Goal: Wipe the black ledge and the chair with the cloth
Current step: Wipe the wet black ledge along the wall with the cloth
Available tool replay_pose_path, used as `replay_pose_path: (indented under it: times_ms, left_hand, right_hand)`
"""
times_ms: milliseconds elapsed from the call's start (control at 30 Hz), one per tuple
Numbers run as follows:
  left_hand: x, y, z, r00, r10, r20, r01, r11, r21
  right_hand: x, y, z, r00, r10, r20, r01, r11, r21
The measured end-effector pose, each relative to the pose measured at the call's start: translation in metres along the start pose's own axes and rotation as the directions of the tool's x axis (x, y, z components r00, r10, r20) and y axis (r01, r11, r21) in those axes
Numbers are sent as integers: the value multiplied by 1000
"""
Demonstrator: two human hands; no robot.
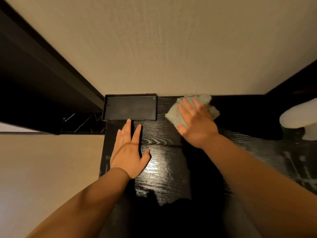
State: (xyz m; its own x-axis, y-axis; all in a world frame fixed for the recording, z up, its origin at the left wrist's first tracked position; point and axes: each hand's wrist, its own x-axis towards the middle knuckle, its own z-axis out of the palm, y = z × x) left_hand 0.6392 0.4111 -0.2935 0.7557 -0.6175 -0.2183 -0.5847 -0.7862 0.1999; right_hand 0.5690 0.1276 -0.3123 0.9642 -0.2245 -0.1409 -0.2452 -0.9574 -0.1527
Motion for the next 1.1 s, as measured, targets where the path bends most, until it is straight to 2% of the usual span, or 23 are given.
replay_pose_path:
  times_ms: [100, 233, 267, 400, 467, 533, 633, 767, 833, 900, 1000, 1100]
  left_hand:
    - [1, 0, 1, 1000, 10, 3, -10, 1000, 23]
    - [1, -1, 3, 1000, 15, 13, -16, 999, 29]
    - [1, -1, 3, 1000, 19, 11, -19, 999, 27]
    - [2, -2, 4, 1000, 29, 0, -29, 999, 25]
    - [2, -3, 6, 999, 39, 3, -39, 999, 27]
    - [2, -4, 6, 998, 54, 11, -54, 998, 38]
    - [3, -4, 5, 998, 54, 14, -54, 998, 45]
    - [2, -3, 6, 998, 61, 12, -61, 997, 36]
    - [1, -3, 5, 998, 69, 4, -69, 997, 19]
    - [1, -4, 4, 998, 67, 21, -67, 997, 25]
    - [2, -4, 2, 996, 70, 46, -72, 996, 54]
    - [2, -3, 1, 996, 70, 57, -74, 995, 62]
  right_hand:
    - [-10, 34, 1, 987, 158, -13, -159, 985, -67]
    - [-9, 5, -10, 955, 295, 35, -295, 956, -4]
    - [-11, -8, -11, 965, 262, 31, -262, 965, 4]
    - [-30, -40, 2, 1000, -19, -1, 19, 999, 46]
    - [-32, -29, 4, 998, -71, 3, 70, 995, 69]
    - [-33, -9, 2, 999, -24, 31, 22, 998, 62]
    - [-41, 14, -2, 990, 137, 20, -138, 990, 34]
    - [-41, -13, -4, 961, 272, 43, -274, 959, 67]
    - [-43, -31, 1, 970, 241, 43, -244, 968, 66]
    - [-52, -36, 3, 988, 148, 45, -150, 987, 59]
    - [-62, -6, 1, 998, 6, 70, -7, 1000, 20]
    - [-75, 32, -7, 980, 182, 85, -177, 982, -61]
